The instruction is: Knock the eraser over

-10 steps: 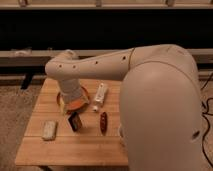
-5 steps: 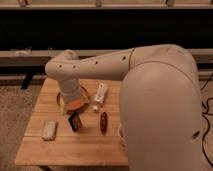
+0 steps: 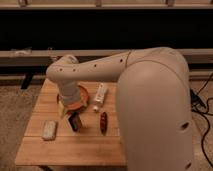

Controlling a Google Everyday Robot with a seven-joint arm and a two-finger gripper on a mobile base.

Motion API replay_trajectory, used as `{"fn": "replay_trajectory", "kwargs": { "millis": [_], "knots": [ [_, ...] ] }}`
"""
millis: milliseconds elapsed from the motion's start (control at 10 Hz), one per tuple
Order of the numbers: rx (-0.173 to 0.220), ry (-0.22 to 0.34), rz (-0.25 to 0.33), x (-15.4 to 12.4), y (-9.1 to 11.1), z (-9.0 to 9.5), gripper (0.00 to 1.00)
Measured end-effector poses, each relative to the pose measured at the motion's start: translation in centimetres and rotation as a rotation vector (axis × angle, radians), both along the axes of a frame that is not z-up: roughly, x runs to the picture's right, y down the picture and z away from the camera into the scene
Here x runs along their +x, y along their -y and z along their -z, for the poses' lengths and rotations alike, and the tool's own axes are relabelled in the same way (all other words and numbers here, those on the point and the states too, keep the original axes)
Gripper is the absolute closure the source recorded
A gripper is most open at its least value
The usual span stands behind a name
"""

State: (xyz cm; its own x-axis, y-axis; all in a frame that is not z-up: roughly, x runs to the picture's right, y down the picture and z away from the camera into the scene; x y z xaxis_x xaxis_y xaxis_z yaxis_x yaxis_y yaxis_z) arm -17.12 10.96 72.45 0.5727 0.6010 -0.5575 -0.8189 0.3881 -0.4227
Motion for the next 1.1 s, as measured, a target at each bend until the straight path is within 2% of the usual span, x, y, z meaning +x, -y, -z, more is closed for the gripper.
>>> {"fn": "replay_trajectory", "kwargs": {
  "millis": [600, 1100],
  "knots": [
    [-0.048, 0.067, 0.048, -3.9, -1.9, -1.9, 0.2],
    [-0.104, 0.098, 0.064, -5.3, -4.2, -3.8, 0.2]
  ]
}}
